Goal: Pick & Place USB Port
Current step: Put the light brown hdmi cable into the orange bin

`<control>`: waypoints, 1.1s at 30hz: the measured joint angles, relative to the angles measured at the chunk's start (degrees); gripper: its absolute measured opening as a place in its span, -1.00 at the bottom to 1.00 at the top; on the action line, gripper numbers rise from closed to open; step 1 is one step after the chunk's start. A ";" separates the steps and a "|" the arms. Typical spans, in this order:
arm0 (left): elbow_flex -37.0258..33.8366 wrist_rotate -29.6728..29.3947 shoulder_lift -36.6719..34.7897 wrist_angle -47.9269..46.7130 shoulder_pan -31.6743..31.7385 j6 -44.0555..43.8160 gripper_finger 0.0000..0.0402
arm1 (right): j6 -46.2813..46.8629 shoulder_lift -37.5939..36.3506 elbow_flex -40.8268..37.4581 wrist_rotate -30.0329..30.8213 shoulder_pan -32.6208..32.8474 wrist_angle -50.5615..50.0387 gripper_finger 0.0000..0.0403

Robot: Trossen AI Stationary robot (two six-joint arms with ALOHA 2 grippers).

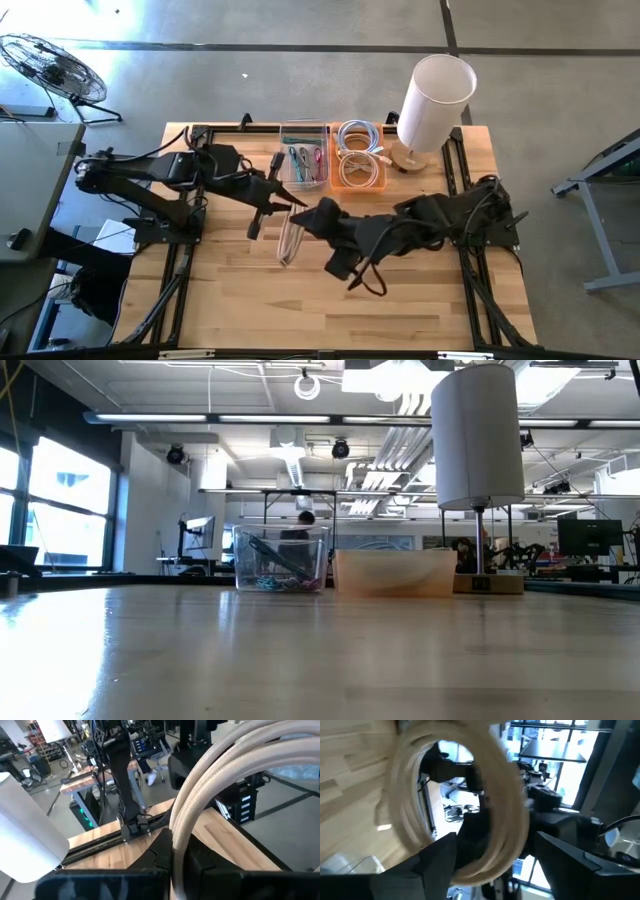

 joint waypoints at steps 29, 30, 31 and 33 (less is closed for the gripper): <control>0.04 -2.23 1.18 -2.66 0.02 -0.17 -0.95 | 2.09 3.43 0.00 -5.29 -3.03 5.76 -0.13; 0.03 -2.69 1.14 -2.98 0.02 -0.17 -0.95 | 1.35 3.76 0.00 -3.91 -2.99 5.92 -0.20; 0.03 -3.06 1.06 -3.12 0.00 -0.15 -0.94 | 0.67 3.98 0.00 -2.64 -2.93 6.14 -0.30; 0.07 -4.36 1.04 -3.22 -0.02 -0.24 -0.85 | -0.12 4.04 -0.04 -0.37 -2.53 6.15 -0.57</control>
